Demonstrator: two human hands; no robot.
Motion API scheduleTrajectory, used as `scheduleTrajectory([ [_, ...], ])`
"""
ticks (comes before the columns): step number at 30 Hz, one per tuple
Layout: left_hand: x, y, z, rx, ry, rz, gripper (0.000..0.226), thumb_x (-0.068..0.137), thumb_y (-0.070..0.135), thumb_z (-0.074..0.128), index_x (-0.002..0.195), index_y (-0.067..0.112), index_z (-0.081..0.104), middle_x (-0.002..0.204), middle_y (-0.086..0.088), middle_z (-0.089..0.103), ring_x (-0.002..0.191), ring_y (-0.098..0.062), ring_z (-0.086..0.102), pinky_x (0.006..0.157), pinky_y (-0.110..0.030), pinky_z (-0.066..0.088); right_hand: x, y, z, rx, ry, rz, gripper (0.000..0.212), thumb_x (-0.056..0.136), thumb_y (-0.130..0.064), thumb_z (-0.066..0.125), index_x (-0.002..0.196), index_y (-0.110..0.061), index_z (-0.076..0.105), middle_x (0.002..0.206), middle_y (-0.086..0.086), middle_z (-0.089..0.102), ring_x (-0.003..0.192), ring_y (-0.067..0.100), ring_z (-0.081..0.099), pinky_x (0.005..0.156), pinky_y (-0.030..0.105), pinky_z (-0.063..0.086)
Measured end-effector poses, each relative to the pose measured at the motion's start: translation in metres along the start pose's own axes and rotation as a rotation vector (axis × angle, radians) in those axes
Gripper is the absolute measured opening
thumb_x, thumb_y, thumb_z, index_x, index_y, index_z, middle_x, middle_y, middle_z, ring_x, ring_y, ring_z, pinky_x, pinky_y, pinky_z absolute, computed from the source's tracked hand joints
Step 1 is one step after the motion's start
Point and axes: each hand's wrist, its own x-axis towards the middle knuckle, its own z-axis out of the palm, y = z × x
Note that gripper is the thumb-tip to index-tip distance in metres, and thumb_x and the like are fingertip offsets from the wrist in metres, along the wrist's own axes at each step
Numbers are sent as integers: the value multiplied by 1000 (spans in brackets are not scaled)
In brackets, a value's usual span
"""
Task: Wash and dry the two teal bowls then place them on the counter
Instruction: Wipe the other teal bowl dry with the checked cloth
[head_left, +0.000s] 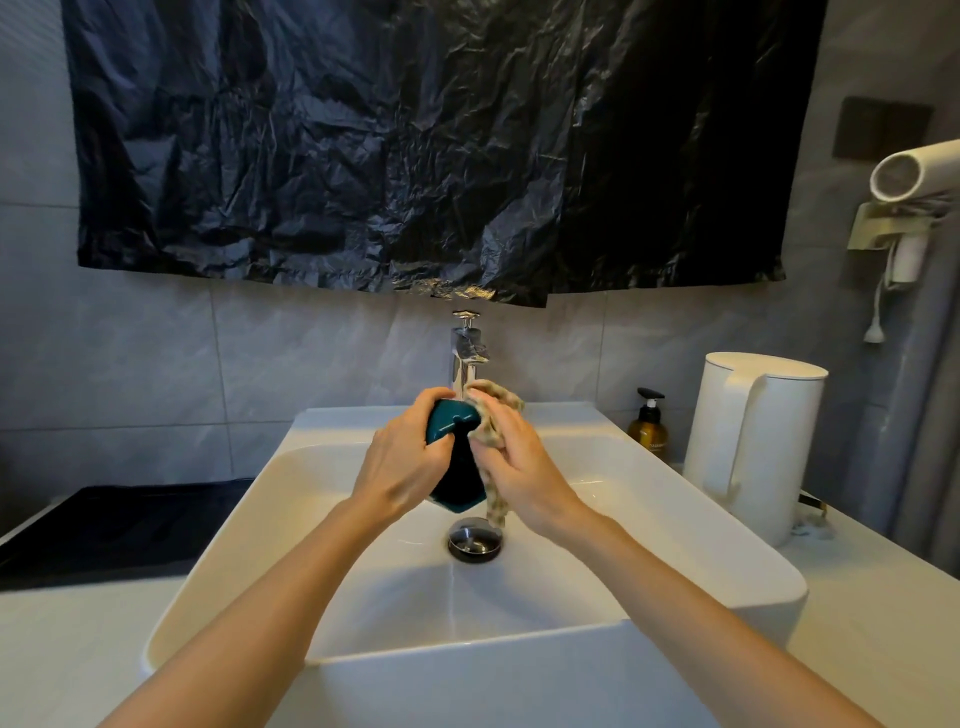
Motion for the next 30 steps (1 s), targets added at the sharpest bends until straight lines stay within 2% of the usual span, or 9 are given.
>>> scheduleTrajectory([
  [2,0,0,4,56,-19,10,41,77,36,39,116,25,47,97,-1,65,83,-23,58,72,-37,49,1,-4,-1,-147,-8,-61,45,100,-29,44,144,-31,36,149,-9,33,137,6,24,110,21,20],
  [6,-1,4,3,21,-5,-33,43,77,39,40,115,23,51,94,0,66,82,-22,59,71,-38,49,5,-2,-8,-88,38,1,40,100,-27,35,138,-30,44,140,-10,47,130,7,39,105,23,31],
  [9,2,0,-1,-9,50,-71,40,76,36,41,112,22,53,94,-2,66,83,-22,60,71,-38,52,0,3,-12,-75,13,94,46,102,-23,30,147,-32,28,147,-8,40,132,7,37,108,24,30],
  [12,3,-2,0,32,23,-34,37,79,32,41,111,19,52,93,-4,65,81,-23,59,67,-34,49,-7,-5,-8,-93,-16,-8,52,98,-17,32,146,-35,27,151,-10,28,129,-3,29,106,18,26],
  [15,0,-1,7,105,-26,32,39,76,33,37,108,17,52,89,-4,65,75,-24,56,62,-33,40,-2,-8,-4,-207,-46,-100,55,88,-22,32,141,-35,38,148,-6,33,135,5,27,107,20,25],
  [19,2,1,4,32,2,-47,38,76,38,40,107,21,53,89,-1,65,79,-22,58,67,-36,47,5,2,-7,-113,38,63,60,86,-35,26,143,-23,40,144,-3,45,131,11,40,111,28,32],
  [23,3,2,0,-5,26,-73,36,77,39,40,105,21,52,88,-2,64,79,-20,59,65,-32,49,-6,-3,-8,-147,16,17,53,96,-19,32,147,-30,26,145,-15,32,130,-1,31,101,5,23],
  [27,1,1,4,87,-16,6,34,77,35,38,105,19,51,89,-2,65,77,-23,58,67,-39,49,-4,-4,-5,-308,-36,-118,59,88,-22,36,142,-44,28,152,-7,27,137,11,29,104,28,36],
  [30,-1,2,6,42,-7,17,31,81,33,42,108,20,52,89,0,64,78,-22,58,66,-35,47,2,0,-4,-187,16,-102,53,89,-17,41,138,-36,38,140,-10,42,126,8,41,102,26,39],
])
